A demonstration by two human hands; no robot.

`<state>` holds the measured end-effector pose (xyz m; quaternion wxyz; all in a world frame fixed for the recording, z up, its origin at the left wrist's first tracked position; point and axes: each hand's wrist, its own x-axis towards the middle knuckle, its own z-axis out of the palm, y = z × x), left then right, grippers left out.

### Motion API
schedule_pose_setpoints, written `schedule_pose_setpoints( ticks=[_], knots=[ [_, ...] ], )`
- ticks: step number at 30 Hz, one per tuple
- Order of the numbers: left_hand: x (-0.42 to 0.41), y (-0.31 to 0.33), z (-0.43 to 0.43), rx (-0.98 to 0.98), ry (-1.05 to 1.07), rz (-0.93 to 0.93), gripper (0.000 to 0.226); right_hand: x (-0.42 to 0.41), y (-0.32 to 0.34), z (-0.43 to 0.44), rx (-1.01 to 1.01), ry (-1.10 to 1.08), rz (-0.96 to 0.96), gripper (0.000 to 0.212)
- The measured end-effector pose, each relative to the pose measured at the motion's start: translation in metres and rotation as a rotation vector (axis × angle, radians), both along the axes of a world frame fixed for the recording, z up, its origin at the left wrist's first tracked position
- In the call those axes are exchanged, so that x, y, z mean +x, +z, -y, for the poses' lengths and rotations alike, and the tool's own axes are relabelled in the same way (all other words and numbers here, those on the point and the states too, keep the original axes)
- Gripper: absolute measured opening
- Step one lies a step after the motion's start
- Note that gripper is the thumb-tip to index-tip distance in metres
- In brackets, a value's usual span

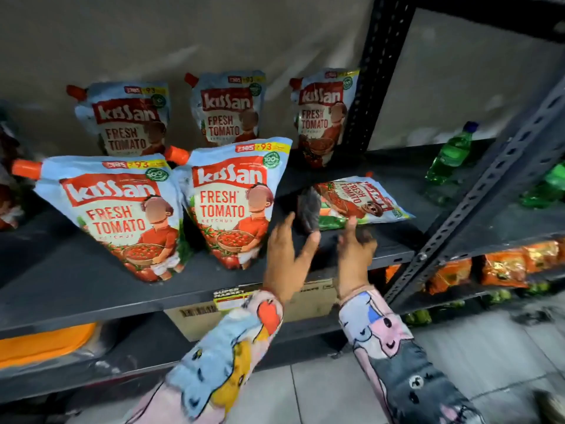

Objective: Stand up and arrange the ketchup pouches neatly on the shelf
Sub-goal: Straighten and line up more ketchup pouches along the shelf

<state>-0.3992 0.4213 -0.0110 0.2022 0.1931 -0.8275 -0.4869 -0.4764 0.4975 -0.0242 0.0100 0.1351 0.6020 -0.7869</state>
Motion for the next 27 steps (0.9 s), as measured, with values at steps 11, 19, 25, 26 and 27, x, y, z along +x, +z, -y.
schedule_pose_setpoints(
  ticks=[11, 19, 25, 26, 27],
  knots=[
    [-0.105, 0.006, 0.014, 0.735, 0.125, 0.108, 0.074, -0.044, 0.034, -0.006, -0.227, 0.217, 0.436, 0.038],
    [-0.082, 0.016, 0.013, 0.969, -0.196, 0.27, 0.038, -0.061, 0.036, -0.052, -0.251, 0.566, 0.5, 0.036],
    [-0.058, 0.014, 0.014, 0.946, -0.362, 0.301, 0.016, -0.055, 0.022, -0.067, -0.161, 0.67, 0.112, 0.043],
    [-0.055, 0.012, 0.014, 0.926, -0.38, 0.23, 0.026, -0.055, 0.021, -0.066, -0.157, 0.686, 0.025, 0.044],
    [-0.053, 0.01, 0.014, 0.887, -0.379, 0.157, 0.039, -0.054, 0.02, -0.065, -0.134, 0.693, -0.07, 0.047]
  ],
)
